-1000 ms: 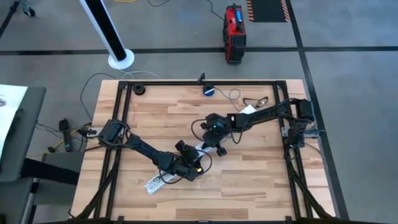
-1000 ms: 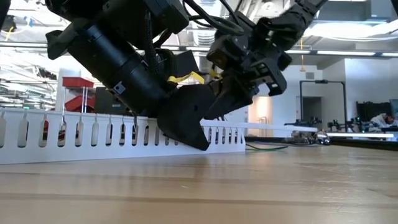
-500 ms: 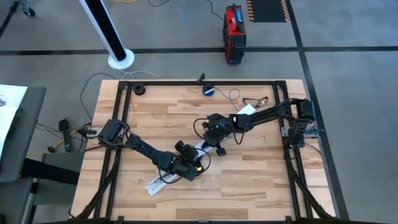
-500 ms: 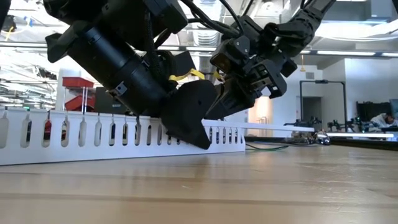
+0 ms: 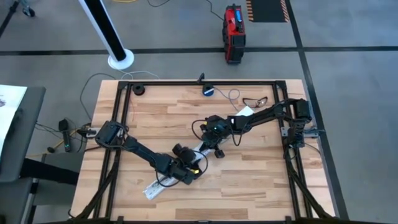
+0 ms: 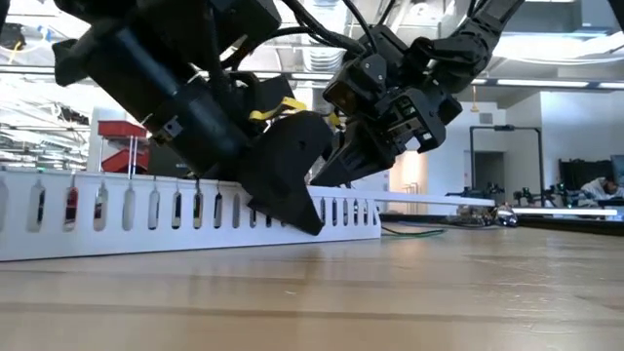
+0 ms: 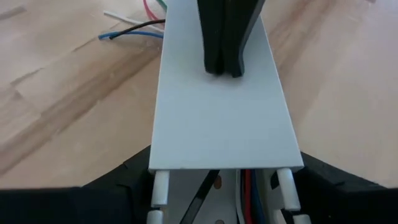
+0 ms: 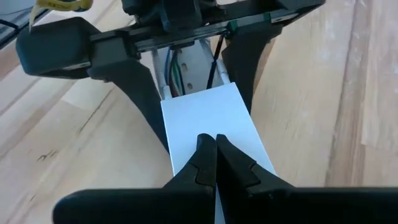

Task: Ziptie cables
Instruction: Close the white cable duct

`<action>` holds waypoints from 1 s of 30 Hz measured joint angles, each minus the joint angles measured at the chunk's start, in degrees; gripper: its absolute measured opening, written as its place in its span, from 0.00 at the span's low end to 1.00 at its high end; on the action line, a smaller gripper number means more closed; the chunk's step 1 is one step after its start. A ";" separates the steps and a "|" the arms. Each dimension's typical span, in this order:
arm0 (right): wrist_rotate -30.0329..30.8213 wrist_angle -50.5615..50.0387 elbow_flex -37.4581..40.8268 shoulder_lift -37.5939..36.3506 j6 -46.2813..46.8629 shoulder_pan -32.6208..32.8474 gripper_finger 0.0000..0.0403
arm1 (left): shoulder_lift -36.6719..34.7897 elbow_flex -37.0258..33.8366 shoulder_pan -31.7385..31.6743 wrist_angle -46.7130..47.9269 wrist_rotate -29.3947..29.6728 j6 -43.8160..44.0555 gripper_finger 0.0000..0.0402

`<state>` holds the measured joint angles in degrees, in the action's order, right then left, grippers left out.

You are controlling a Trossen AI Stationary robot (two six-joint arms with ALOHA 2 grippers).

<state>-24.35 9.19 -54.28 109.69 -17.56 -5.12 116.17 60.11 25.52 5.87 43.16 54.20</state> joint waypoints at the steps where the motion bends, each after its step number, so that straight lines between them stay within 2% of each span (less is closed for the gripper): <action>1: -0.01 -0.04 0.02 0.02 -0.16 0.04 0.00 | -0.11 0.02 0.33 0.94 0.09 0.55 0.60; 12: 0.58 1.62 0.21 0.14 0.19 0.50 0.00 | -1.06 0.00 1.42 4.49 0.99 2.41 0.60; 17: 1.02 3.05 0.33 0.22 0.24 1.84 0.00 | -1.10 0.02 -0.64 4.50 1.44 0.37 0.60; 26: 1.76 4.08 0.35 0.18 1.19 3.17 0.00 | -1.12 -0.13 -6.90 -2.84 -1.62 -13.02 0.60; 30: 1.13 3.46 0.35 0.11 2.68 2.86 0.00 | -1.12 -0.11 -8.22 -3.94 -2.96 -15.35 0.60</action>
<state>-23.22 12.64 -53.93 109.80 -14.87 -2.26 115.04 60.01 17.30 1.93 40.20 38.85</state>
